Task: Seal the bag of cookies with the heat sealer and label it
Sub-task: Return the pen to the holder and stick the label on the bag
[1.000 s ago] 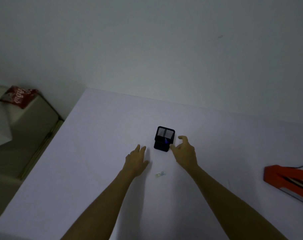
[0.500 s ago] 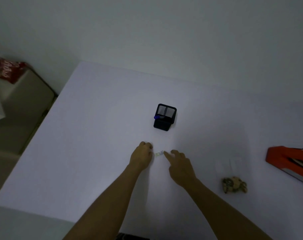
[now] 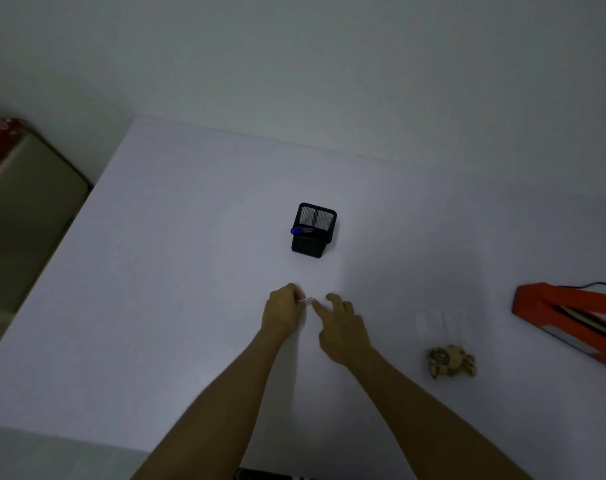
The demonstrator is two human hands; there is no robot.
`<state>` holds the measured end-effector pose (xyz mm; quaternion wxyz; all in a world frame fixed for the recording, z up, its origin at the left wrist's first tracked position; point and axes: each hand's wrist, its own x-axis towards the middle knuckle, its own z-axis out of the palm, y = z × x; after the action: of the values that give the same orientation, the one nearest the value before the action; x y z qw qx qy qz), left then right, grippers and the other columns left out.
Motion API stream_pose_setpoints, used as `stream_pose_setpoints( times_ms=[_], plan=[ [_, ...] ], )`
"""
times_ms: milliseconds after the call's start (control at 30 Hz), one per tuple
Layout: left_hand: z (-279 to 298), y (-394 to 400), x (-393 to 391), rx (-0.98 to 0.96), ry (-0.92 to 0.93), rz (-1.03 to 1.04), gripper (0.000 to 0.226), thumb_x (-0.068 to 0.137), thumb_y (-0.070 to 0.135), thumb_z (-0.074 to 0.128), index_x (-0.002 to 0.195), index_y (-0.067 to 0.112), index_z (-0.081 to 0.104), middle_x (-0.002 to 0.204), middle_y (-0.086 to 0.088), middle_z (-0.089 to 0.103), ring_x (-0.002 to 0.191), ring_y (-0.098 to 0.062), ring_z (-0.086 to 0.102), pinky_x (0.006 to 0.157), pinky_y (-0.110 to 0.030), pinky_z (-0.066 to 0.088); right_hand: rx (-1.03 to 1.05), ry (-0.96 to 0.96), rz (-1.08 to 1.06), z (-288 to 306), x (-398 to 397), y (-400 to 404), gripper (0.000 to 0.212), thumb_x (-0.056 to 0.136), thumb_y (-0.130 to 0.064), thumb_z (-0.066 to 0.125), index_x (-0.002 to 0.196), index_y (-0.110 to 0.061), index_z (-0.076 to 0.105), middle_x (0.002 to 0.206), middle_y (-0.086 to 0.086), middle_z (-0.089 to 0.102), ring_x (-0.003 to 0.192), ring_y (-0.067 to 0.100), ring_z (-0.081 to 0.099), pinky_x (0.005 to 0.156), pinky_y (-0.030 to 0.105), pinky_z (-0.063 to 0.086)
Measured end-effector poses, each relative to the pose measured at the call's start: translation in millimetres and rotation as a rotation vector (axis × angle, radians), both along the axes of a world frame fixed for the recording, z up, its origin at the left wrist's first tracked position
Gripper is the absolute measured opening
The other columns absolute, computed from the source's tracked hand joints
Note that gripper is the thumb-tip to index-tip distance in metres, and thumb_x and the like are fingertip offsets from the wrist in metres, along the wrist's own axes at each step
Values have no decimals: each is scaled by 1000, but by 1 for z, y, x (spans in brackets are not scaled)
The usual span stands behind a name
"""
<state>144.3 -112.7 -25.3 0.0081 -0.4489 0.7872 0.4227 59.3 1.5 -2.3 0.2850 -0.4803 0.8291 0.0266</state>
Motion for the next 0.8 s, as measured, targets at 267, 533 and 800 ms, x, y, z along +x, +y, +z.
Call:
stream_pose_setpoints(
  times_ms=[267, 533, 800],
  plan=[
    [37, -5, 2, -3, 233, 151, 4, 86, 9, 67, 85, 6, 69, 73, 0, 66, 63, -7, 58, 58, -4, 44, -565, -317, -484, 44, 5, -26, 25, 93, -9, 57, 116, -5, 67, 115, 10, 68, 106, 19, 62, 95, 23, 47],
    [117, -16, 11, 71, 441, 214, 6, 88, 12, 66, 91, 15, 70, 72, 6, 69, 69, -3, 66, 60, -3, 48, -708, -397, -565, 111, 2, -50, 18, 89, -12, 64, 103, -12, 75, 96, 3, 75, 82, 7, 65, 66, 1, 43],
    [195, -27, 15, 157, 712, 299, 10, 86, 16, 68, 91, 20, 76, 82, 5, 76, 78, -10, 73, 73, -23, 58, -976, -478, -633, 184, 11, -64, 13, 87, -14, 67, 93, -16, 78, 77, -8, 74, 72, 4, 70, 68, 15, 56]
  ],
)
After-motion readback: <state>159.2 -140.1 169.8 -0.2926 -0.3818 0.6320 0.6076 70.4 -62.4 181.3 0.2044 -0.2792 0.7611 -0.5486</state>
